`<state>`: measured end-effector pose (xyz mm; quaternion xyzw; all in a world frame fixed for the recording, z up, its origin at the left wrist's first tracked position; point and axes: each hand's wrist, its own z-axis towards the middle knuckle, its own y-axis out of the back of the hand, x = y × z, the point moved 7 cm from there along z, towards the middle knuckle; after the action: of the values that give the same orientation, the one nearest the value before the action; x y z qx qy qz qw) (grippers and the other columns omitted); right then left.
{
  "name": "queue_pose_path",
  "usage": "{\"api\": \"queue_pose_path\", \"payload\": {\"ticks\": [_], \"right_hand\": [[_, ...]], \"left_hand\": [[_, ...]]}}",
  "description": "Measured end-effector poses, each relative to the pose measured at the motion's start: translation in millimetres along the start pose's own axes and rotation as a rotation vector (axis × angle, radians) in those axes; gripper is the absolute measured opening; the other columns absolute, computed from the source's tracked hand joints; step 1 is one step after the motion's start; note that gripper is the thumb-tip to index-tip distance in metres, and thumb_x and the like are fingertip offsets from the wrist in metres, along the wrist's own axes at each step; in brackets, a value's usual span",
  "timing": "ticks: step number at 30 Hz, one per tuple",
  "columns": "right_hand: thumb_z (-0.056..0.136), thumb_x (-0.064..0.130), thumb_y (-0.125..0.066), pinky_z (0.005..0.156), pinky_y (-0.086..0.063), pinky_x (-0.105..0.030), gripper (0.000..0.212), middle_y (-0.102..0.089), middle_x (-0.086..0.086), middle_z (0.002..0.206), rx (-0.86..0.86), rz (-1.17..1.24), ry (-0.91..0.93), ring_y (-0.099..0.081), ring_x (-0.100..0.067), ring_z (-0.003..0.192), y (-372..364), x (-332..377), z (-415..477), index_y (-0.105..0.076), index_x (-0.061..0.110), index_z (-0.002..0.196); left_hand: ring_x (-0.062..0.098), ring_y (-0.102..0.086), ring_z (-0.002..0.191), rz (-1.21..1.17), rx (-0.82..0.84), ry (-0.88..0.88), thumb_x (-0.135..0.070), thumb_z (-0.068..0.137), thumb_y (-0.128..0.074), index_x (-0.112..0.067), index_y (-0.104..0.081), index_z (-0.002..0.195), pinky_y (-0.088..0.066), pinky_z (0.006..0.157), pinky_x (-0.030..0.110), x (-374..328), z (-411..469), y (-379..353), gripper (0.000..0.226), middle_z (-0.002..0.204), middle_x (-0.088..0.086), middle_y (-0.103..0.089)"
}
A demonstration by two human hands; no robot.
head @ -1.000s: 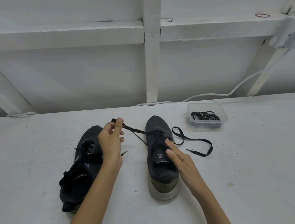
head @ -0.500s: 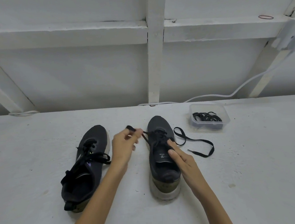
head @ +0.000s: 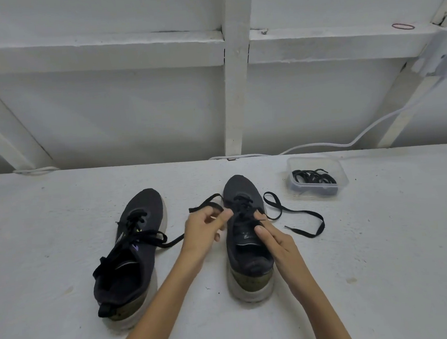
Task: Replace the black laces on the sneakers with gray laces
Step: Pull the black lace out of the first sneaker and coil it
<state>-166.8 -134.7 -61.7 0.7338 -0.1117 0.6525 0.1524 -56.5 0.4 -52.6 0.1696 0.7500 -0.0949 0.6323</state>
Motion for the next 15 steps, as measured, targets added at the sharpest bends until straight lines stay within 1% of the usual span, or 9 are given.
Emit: {"api": "queue_pose_path", "payload": {"ticks": [2,3,4,6,9,11,13,15], "right_hand": [[0.098,0.028,-0.054,0.12,-0.025,-0.03,0.037,-0.048,0.022,0.143,0.003,-0.015,-0.025,-0.034,0.005,0.138,2,-3,0,-0.054,0.035,0.135],[0.098,0.029,-0.054,0.121,-0.024,-0.031,0.04,-0.047,0.022,0.144,0.005,-0.024,-0.027,-0.034,0.005,0.139,2,-4,0,-0.053,0.032,0.137],[0.098,0.03,-0.054,0.121,-0.024,-0.031,0.041,-0.047,0.022,0.144,0.003,-0.032,-0.029,-0.033,0.005,0.139,3,-4,0,-0.052,0.03,0.139],[0.097,0.031,-0.054,0.121,-0.024,-0.032,0.042,-0.047,0.022,0.144,-0.001,-0.033,-0.03,-0.034,0.005,0.139,3,-4,0,-0.052,0.029,0.139],[0.097,0.031,-0.055,0.121,-0.025,-0.034,0.043,-0.047,0.021,0.145,-0.002,-0.033,-0.031,-0.034,0.004,0.139,2,-5,1,-0.051,0.029,0.14],[0.096,0.032,-0.057,0.12,-0.026,-0.036,0.043,-0.048,0.02,0.144,-0.001,-0.044,-0.015,-0.035,0.003,0.138,1,-5,2,-0.053,0.029,0.139],[0.092,0.029,-0.064,0.116,-0.034,-0.036,0.043,-0.054,0.018,0.139,-0.038,-0.076,0.026,-0.043,0.002,0.133,2,-3,3,-0.056,0.03,0.135],[0.086,0.023,-0.074,0.111,-0.04,-0.03,0.05,-0.056,0.018,0.133,-0.104,-0.125,0.094,-0.049,0.004,0.125,6,5,4,-0.052,0.031,0.13]], "left_hand": [[0.011,-0.049,0.059,-0.071,-0.149,-0.062,-0.019,0.088,-0.069,-0.007,-0.068,0.082,-0.042,0.051,0.024,-13,9,16,0.014,0.069,0.003,-0.06],[0.01,-0.05,0.06,-0.115,-0.21,-0.088,-0.018,0.089,-0.068,-0.01,-0.068,0.083,-0.043,0.052,0.023,-19,12,24,0.011,0.073,0.003,-0.062],[0.009,-0.052,0.063,-0.144,-0.248,-0.106,-0.018,0.09,-0.067,-0.012,-0.068,0.084,-0.045,0.052,0.022,-23,14,28,0.008,0.078,0.003,-0.063],[0.007,-0.054,0.065,-0.169,-0.26,-0.11,-0.019,0.091,-0.065,-0.014,-0.068,0.087,-0.047,0.052,0.021,-23,11,26,0.007,0.082,0.002,-0.064],[0.007,-0.055,0.068,-0.181,-0.198,-0.043,-0.026,0.092,-0.063,-0.016,-0.067,0.089,-0.047,0.055,0.024,-11,2,14,0.011,0.082,-0.002,-0.063],[0.009,-0.057,0.073,-0.16,-0.089,0.008,-0.032,0.09,-0.065,-0.015,-0.068,0.092,-0.047,0.06,0.027,-1,-3,4,0.017,0.084,-0.003,-0.066],[0.011,-0.061,0.079,-0.1,0.037,0.017,-0.032,0.089,-0.066,-0.015,-0.071,0.095,-0.046,0.065,0.031,6,-10,-7,0.019,0.087,-0.001,-0.071],[0.014,-0.06,0.078,-0.062,0.069,-0.005,-0.028,0.09,-0.066,-0.01,-0.072,0.09,-0.045,0.065,0.03,10,-13,-12,0.019,0.082,0.003,-0.07]]}}
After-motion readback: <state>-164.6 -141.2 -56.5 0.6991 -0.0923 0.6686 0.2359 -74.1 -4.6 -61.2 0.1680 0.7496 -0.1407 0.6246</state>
